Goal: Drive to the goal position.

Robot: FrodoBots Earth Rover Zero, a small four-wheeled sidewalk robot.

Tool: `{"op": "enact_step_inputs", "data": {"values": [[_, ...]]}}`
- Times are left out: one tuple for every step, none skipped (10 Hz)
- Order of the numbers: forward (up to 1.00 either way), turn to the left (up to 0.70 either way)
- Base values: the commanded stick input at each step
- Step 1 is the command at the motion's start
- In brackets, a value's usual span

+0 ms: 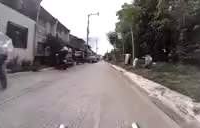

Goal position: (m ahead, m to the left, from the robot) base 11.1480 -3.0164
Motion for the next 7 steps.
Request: {"op": "enact_step_inputs", "data": {"values": [[1.00, 0.01], [1.00, 0.01], [1.00, 0.01], [1.00, 0.01], [1.00, 0.01], [1.00, 0.01], [1.00, 0.00]]}}
